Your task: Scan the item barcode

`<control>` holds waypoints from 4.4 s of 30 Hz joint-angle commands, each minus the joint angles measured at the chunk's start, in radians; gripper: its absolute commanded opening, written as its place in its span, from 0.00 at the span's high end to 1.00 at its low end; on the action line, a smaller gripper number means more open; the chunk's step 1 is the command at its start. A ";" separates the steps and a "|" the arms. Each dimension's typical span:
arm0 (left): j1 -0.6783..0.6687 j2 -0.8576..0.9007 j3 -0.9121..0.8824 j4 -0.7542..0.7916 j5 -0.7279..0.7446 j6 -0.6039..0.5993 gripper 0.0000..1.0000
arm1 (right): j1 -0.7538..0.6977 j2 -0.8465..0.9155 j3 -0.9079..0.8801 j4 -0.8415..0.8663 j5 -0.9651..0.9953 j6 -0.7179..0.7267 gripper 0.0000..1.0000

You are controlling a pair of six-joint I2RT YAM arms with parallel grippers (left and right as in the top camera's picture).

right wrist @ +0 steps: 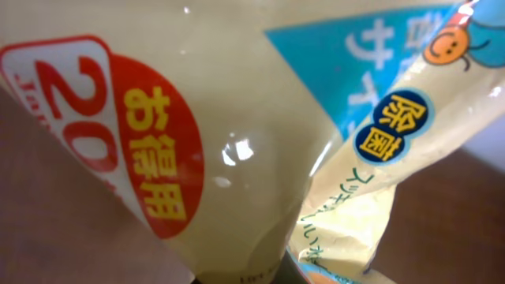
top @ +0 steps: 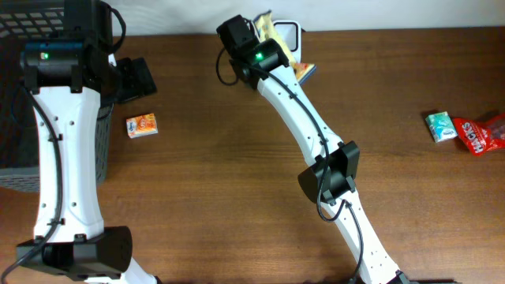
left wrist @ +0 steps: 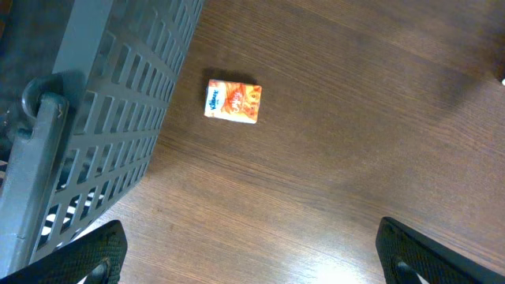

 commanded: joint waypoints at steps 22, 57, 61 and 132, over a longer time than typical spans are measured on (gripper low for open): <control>0.005 -0.004 -0.016 0.018 -0.005 -0.010 0.01 | -0.177 -0.008 0.018 0.444 -0.288 -0.126 0.96; 0.004 0.000 -0.049 0.036 -0.005 -0.010 0.01 | -0.189 -0.037 0.018 0.421 0.051 -0.156 0.96; 0.004 0.000 -0.049 0.036 -0.005 -0.010 0.01 | -0.226 -0.051 0.018 0.345 0.078 -0.128 0.96; -0.004 0.012 -0.195 -0.016 0.135 0.066 0.01 | -0.255 -0.353 -0.212 -0.474 -0.836 0.068 0.02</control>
